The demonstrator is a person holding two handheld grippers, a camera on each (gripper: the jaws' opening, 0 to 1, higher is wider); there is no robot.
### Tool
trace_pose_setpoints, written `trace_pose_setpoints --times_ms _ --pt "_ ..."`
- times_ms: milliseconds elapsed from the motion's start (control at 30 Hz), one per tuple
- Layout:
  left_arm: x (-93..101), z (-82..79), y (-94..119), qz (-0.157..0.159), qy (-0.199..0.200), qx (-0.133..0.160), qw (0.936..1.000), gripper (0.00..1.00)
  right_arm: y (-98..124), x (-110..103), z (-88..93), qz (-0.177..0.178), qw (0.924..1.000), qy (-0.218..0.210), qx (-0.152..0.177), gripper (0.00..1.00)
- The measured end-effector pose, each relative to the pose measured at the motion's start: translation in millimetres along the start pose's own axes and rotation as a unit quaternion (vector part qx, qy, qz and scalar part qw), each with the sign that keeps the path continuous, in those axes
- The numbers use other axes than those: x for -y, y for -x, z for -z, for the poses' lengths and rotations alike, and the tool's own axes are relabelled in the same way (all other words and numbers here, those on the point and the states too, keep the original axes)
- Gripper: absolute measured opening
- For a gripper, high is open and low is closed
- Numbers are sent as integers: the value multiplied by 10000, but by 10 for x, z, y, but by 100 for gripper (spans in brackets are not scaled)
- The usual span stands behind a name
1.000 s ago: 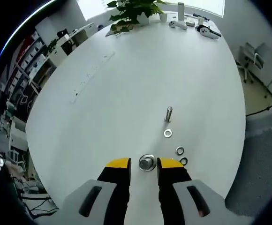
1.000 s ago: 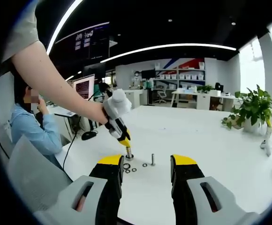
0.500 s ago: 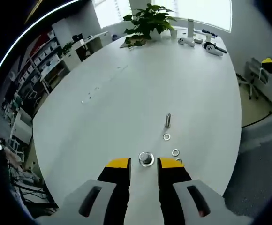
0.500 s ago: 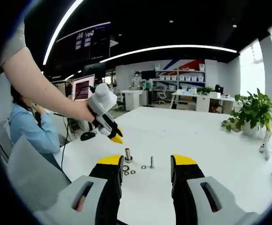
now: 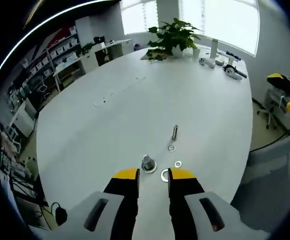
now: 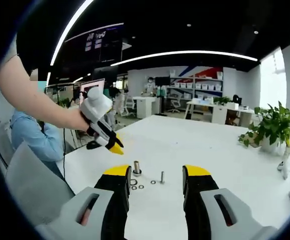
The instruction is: Place the washer onto the threaded stud by aligning its center hole with the stud, sliding it down to the base, and recovering from edge contact or off-axis alignment until the washer reaches the visible bottom stop.
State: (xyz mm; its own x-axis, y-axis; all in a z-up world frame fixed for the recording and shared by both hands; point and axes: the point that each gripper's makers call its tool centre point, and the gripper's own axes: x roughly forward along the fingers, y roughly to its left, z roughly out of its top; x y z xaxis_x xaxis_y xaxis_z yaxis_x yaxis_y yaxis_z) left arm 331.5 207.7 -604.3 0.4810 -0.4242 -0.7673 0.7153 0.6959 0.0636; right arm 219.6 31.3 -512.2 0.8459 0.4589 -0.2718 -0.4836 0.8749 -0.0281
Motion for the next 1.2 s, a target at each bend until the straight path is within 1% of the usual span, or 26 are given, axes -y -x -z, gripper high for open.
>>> trace_pose_setpoints --times_ms 100,267,367,400,667,867,967,1133,1200 --pt "12 18 20 -5 107 48 9999 20 49 -35 -5 -57 10000 27 11 44" --pt "47 84 12 -43 161 1 9999 21 3 -91 69 -179 9998 57 -54 44" --pt "54 113 5 -58 177 -28 9998 21 -4 -142 76 -296 9995 121 -67 44" --pt "59 120 5 -61 183 -32 9998 21 3 -154 64 -327 9994 135 -26 44" --pt "106 250 -34 -88 245 -170 9995 21 8 -146 86 -366 9993 5 -18 44" --pt "129 331 -94 -68 372 -184 9991 21 2 -169 112 -406 9991 51 -79 44" --pt "145 387 -144 -34 403 -252 9989 21 0 -161 133 -384 9992 67 -126 44" --pt "123 368 -206 -23 454 -267 9986 21 -2 -169 139 -408 9990 68 -143 44" --pt "127 353 -228 -14 490 -271 9984 21 3 -167 137 -382 9991 130 -144 44"
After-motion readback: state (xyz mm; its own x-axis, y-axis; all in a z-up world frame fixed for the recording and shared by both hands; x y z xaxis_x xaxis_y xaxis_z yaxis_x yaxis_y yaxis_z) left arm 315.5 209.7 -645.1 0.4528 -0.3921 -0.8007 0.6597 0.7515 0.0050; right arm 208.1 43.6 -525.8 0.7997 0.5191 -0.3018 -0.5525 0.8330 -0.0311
